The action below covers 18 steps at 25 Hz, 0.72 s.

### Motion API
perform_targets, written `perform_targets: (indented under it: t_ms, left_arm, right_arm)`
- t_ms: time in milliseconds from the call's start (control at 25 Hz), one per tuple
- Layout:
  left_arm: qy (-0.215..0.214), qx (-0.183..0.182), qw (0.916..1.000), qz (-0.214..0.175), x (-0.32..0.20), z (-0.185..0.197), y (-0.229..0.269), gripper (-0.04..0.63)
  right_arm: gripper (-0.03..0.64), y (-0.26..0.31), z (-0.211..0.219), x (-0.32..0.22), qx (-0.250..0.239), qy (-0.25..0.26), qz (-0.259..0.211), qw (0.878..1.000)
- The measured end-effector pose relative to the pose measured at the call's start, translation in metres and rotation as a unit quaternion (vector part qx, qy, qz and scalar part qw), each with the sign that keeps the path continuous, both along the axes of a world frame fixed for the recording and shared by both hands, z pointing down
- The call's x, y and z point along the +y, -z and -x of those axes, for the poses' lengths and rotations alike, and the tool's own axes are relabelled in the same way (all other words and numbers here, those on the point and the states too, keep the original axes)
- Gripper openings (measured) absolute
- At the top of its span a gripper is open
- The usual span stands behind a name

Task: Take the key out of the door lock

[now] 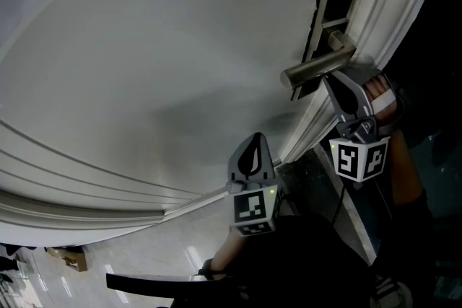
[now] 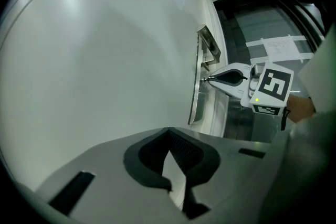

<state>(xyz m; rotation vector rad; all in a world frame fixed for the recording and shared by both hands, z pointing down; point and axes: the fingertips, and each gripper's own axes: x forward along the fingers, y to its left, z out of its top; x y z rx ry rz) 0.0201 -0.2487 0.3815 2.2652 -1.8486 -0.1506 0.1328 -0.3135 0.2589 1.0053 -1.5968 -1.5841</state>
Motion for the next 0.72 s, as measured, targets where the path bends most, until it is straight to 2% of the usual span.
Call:
perform_targets:
  t_ms: [440,720]
  left_arm:
    - [0.005,0.002,1.0,-0.001,0.0027,0.0033,0.0001,0.0]
    - [0.005,0.001,1.0,-0.003,0.0026,0.0058,0.0004,0.0]
  right_arm:
    - [0.015,-0.0005,-0.0005,0.0004,0.02,0.001,-0.011,1.0]
    - [0.014,0.0003,-0.0007,0.0013,0.007,0.002,0.006,1.0]
